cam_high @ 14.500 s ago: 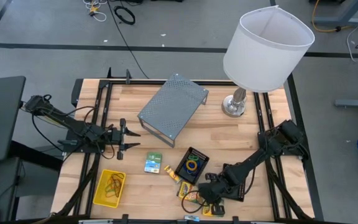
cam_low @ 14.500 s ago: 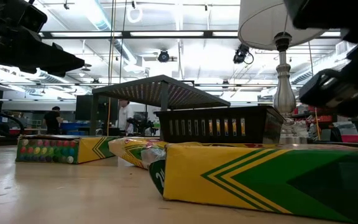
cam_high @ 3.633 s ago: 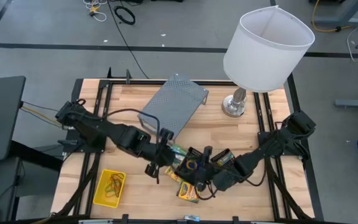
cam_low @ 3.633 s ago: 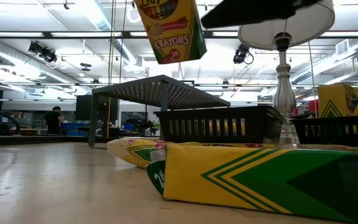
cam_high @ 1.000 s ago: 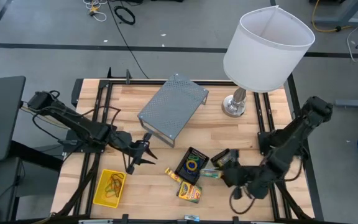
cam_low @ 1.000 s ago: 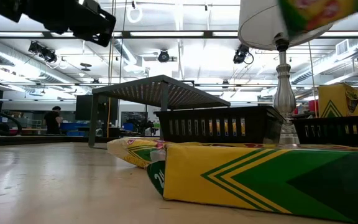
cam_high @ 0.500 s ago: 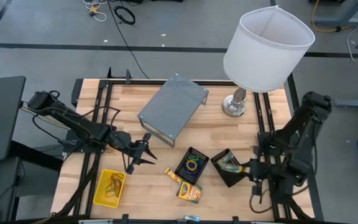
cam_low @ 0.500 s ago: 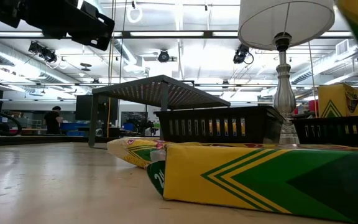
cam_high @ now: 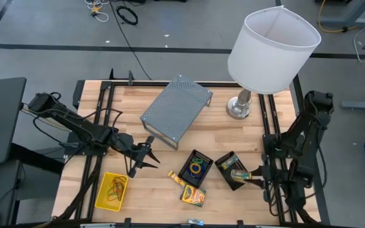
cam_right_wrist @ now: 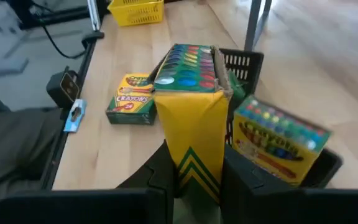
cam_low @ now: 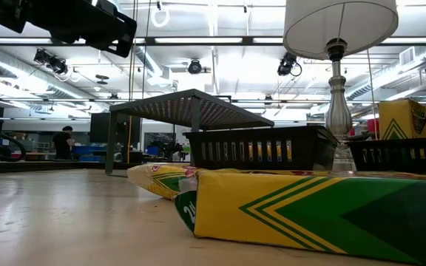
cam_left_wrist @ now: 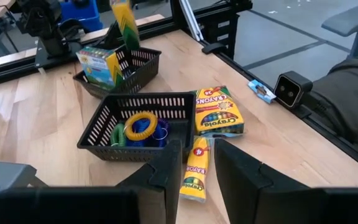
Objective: Pick & Place Office Desk Supplies
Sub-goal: Put the box of crayons into right black bin
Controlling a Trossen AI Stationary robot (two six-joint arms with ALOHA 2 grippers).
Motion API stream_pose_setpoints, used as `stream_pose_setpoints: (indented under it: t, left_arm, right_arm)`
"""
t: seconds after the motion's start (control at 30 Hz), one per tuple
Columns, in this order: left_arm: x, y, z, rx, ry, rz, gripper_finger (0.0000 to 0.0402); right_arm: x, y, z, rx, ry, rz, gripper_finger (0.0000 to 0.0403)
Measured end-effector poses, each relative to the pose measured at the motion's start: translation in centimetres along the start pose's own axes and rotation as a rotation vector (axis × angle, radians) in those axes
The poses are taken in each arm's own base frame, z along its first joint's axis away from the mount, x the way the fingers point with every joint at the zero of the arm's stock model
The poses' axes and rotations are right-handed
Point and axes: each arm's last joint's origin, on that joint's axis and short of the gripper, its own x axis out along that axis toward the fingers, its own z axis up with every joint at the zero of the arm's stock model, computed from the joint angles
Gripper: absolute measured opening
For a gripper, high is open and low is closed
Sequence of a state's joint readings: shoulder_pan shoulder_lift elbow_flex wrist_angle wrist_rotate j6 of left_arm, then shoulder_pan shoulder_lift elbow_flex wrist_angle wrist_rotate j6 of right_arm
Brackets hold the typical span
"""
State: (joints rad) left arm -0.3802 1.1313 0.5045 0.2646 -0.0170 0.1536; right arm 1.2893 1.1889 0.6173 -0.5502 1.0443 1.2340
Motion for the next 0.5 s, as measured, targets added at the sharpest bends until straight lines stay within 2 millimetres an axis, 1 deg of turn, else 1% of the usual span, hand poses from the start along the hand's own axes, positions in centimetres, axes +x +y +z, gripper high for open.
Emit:
stream_pose_setpoints:
  t: [0.13, 0.2, 0.37, 0.5]
  left_arm:
    - [0.0, 0.0, 0.0, 0.0, 0.0, 0.0, 0.0103]
    - [0.0, 0.0, 0.0, -0.002, 0.0, 0.0, 0.0103]
    - [0.0, 0.0, 0.0, -0.011, -0.001, 0.0, 0.0103]
    - [0.0, 0.0, 0.0, -0.012, -0.001, 0.001, 0.0103]
  right_arm:
    - [0.9, -1.9, -2.1, 0.018, -0.024, 0.007, 0.0079]
    - [1.1, -2.9, -2.8, 0.024, -0.033, 0.005, 0.0079]
    - [1.3, -5.0, -3.7, 0.058, -0.047, 0.003, 0.0079]
    - [1.9, -6.0, -4.2, 0.095, -0.045, 0.021, 0.0079]
